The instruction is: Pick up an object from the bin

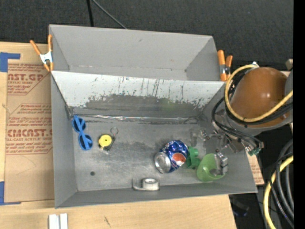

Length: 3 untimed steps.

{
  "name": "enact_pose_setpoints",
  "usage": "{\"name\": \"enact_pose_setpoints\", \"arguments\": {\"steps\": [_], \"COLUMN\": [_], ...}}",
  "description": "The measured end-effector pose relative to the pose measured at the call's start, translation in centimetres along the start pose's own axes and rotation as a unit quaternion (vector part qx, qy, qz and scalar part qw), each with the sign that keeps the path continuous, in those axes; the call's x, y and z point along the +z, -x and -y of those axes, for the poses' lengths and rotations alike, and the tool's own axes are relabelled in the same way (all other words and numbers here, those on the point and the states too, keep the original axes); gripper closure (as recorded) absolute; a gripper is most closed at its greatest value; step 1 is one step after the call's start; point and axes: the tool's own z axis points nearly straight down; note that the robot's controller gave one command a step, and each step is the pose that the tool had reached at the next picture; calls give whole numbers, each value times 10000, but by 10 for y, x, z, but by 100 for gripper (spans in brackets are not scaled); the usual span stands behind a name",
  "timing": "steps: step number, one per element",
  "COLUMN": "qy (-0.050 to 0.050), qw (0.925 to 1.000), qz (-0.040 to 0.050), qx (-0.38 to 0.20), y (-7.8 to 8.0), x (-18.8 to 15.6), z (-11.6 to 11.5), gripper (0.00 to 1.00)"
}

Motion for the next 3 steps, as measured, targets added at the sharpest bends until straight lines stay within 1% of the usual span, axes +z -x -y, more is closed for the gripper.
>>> {"name": "enact_pose_setpoints", "arguments": {"steps": [1, 2, 3], "qy": [-33, -51, -13], "qw": [9980, 9979, 9983], "qz": [47, 28, 17], "qx": [631, 640, 583], "y": [14, 13, 10], "x": [78, 77, -61], "z": [0, 3, -12], "gripper": [0, 100, 100]}}
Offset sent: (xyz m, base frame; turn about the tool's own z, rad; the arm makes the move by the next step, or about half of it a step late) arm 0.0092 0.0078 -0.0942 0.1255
